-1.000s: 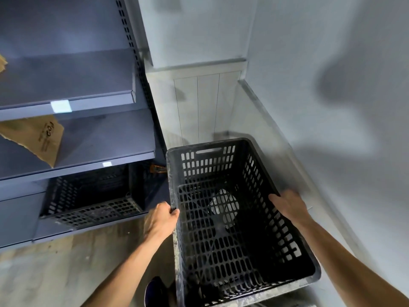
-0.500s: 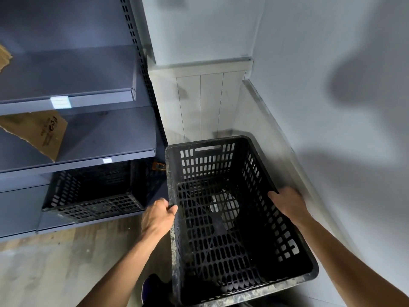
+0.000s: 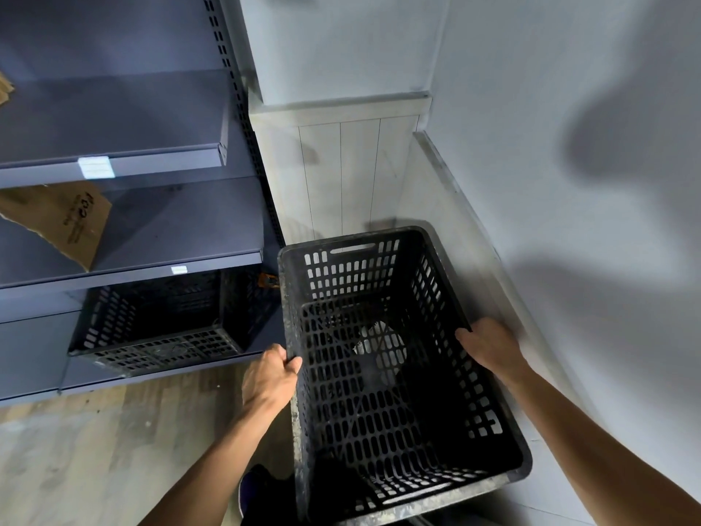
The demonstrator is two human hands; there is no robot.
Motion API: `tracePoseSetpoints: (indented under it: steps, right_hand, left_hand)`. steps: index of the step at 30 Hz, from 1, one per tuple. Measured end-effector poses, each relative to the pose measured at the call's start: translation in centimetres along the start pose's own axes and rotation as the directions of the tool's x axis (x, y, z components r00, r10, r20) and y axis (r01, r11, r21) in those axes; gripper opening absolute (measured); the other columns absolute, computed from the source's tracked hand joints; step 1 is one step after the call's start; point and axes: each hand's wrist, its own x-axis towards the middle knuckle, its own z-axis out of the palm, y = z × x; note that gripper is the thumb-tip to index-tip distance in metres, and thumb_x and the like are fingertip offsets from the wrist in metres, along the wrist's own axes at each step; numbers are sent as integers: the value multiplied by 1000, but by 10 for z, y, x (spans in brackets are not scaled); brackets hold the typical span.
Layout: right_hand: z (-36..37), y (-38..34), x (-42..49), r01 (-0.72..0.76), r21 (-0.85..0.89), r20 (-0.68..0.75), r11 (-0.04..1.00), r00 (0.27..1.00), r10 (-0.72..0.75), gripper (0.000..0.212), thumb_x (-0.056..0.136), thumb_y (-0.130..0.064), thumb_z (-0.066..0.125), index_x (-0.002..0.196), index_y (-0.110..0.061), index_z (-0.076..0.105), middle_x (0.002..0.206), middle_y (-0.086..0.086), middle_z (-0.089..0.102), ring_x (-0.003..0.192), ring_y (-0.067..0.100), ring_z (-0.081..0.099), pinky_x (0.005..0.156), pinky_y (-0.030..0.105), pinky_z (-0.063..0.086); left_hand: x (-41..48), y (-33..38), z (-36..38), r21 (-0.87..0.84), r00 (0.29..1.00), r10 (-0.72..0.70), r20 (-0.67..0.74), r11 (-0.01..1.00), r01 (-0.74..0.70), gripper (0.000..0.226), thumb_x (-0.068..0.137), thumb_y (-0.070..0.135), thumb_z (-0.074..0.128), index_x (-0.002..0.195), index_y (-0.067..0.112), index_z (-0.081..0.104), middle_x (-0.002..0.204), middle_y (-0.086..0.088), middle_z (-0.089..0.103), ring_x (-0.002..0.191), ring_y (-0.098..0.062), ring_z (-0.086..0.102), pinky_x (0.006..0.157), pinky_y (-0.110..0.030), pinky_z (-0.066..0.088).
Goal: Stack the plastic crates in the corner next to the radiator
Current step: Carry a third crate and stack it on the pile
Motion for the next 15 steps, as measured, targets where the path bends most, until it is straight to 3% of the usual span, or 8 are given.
tracePoseSetpoints:
  steps: [5, 8, 11, 15]
  right_hand:
    - [9, 7, -2, -5, -48, -23, 999, 1000, 4, 28, 82, -25, 55, 62, -5, 55, 54, 5, 55, 51, 23, 56, 51, 29, 44]
    - [14, 2, -4, 32, -72, -13, 997, 999, -33, 25, 82, -30, 49, 87, -8, 60, 87, 12, 65, 82, 30, 62, 72, 39, 56]
    - [20, -7, -13, 35, -165, 8, 986, 999, -35, 34, 90, -26, 49, 117, -6, 51, 122, 18, 52, 117, 36, 46, 91, 45, 47]
    - [31, -16, -26, 43, -256, -29, 966, 998, -53, 44, 89, -22, 49, 128, -3, 44, 132, 24, 43, 121, 41, 39, 101, 47, 40]
  left_hand:
    - [-8, 3, 5, 72, 999, 47, 28, 996, -49, 27, 98, 38, 51, 87, 14, 46, 72, 0, 58, 72, -26, 60, 63, -30, 39]
    - [-5, 9, 1, 134, 995, 68, 75, 988, -78, 26, 99, 37, 48, 95, 12, 45, 78, -2, 58, 81, -27, 65, 64, -31, 45]
    - [-3, 11, -1, 138, 991, 84, 108, 986, -99, 30, 99, 35, 47, 109, 7, 48, 78, -2, 58, 75, -23, 66, 64, -34, 55]
    - [-3, 5, -1, 129, 986, 128, 105, 982, -141, 32, 99, 36, 49, 113, 7, 48, 71, 2, 60, 63, -19, 64, 60, -32, 56]
